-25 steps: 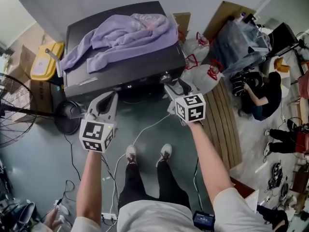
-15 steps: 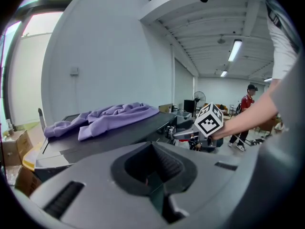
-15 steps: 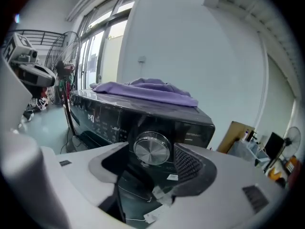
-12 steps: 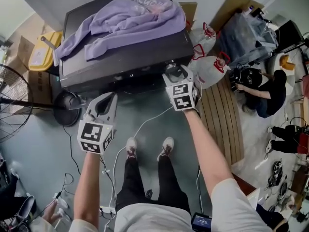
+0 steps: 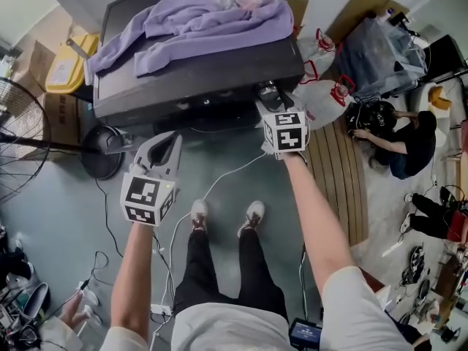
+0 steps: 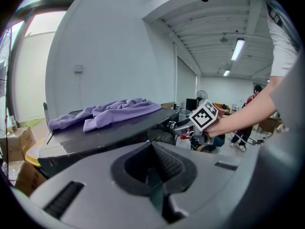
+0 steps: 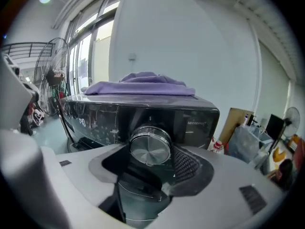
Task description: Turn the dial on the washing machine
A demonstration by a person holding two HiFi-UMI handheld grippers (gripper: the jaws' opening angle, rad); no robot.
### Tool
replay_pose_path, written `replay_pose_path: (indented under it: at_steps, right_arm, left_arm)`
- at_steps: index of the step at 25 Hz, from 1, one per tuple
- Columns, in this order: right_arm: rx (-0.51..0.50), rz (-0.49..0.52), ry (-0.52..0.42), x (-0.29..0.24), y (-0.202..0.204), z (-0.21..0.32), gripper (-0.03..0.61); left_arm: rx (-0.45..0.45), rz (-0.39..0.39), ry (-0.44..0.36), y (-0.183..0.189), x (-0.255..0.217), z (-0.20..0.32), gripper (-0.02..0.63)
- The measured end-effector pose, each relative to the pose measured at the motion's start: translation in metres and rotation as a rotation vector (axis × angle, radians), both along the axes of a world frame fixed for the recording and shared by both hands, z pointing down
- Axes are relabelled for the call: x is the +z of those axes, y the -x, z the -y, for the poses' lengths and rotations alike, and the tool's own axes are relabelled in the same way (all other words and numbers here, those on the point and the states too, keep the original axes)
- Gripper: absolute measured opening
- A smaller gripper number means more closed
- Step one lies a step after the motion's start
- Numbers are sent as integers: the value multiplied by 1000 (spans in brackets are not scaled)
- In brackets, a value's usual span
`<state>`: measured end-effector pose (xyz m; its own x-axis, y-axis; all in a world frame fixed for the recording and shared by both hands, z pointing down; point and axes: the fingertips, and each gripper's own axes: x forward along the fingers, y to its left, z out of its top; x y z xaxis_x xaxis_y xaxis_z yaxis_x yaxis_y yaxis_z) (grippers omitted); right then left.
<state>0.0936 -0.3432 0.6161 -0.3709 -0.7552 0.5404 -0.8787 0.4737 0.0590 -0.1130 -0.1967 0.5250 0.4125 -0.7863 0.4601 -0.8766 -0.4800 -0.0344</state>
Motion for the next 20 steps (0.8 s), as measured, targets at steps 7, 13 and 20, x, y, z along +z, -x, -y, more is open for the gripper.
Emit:
replay_pose_path:
  at_steps: [7,13,20]
  right_arm:
    - [52,182,107,1,-1,1,284]
    - [95,342,191,2,-1,2,284]
    - [142,497,288,4,-4,0,284]
  left_arm:
    - [8,-16,-3,-6,0,2,12]
    - [18,-23,-1,-12,0,7,12]
    - [28,-38,-6,-21,-6,14,12]
